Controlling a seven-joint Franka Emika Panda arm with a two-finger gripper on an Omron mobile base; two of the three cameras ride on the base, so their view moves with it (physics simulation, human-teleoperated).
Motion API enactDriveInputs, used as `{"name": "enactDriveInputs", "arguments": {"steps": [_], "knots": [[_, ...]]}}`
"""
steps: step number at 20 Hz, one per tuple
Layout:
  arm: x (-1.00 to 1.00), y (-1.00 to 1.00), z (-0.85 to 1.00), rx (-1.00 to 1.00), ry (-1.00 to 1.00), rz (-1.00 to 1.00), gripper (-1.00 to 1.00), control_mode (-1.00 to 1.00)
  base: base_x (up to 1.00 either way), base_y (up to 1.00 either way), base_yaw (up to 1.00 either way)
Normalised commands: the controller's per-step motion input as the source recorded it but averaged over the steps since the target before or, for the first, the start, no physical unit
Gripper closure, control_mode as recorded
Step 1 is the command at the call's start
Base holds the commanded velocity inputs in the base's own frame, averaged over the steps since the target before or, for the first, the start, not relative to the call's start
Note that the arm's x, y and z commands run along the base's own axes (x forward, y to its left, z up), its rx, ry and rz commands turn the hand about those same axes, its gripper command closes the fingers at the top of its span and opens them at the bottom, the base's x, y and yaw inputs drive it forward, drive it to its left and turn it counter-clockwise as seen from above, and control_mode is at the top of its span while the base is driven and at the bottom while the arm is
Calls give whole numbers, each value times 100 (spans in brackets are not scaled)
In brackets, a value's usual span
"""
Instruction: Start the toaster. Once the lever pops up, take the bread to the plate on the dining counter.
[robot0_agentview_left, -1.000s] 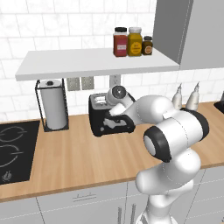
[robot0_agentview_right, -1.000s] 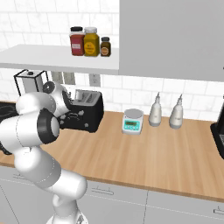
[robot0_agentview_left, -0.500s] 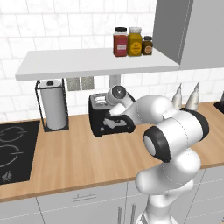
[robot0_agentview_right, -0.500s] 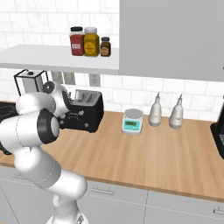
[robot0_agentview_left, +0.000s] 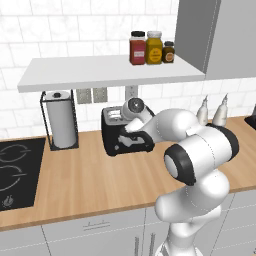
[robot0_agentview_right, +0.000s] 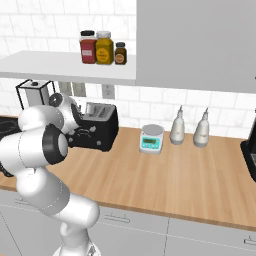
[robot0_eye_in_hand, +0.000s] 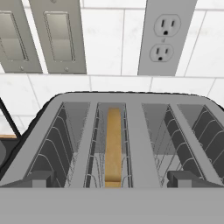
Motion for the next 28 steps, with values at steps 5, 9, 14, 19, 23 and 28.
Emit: {"name": "enactDriveInputs", "arguments": {"steps": [5,9,14,19,23,28], "knots": [[0,0,0,0,0,0,-100,-100,0,0,0],[0,0,0,0,0,0,-100,-100,0,0,0],[0,0,0,0,0,0,-100,-100,0,0,0],[0,0,0,0,0,0,-100,-100,0,0,0],[0,0,0,0,0,0,-100,-100,0,0,0],[0,0,0,0,0,0,-100,-100,0,0,0]]}}
